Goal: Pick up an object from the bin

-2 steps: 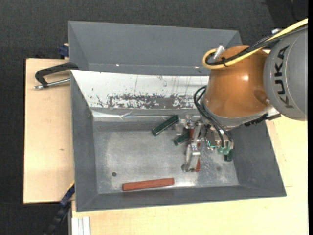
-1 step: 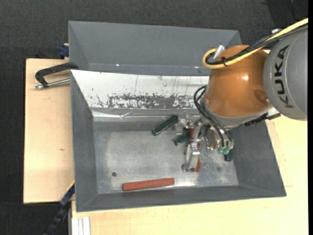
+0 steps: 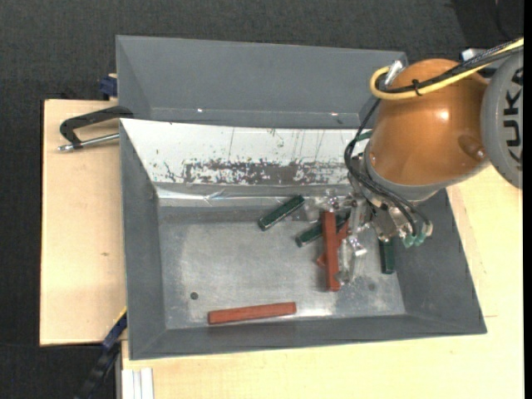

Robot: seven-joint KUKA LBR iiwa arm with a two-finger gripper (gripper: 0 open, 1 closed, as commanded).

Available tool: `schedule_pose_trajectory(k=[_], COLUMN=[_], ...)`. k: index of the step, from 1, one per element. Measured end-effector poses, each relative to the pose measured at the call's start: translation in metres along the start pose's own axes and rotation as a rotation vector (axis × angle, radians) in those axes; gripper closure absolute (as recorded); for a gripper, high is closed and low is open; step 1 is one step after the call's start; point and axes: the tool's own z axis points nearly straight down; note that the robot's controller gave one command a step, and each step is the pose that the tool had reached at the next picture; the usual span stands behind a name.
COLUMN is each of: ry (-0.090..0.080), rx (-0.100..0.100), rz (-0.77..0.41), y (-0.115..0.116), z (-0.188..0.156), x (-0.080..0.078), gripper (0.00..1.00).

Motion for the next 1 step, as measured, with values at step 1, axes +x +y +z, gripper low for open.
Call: schedule_pose_trajectory(k=[1], ry=[-0.013], rx=[0.004], rz=[-0.032], y=[-0.0263], z=[0.0290], x=[-0.0172], gripper=[0.00])
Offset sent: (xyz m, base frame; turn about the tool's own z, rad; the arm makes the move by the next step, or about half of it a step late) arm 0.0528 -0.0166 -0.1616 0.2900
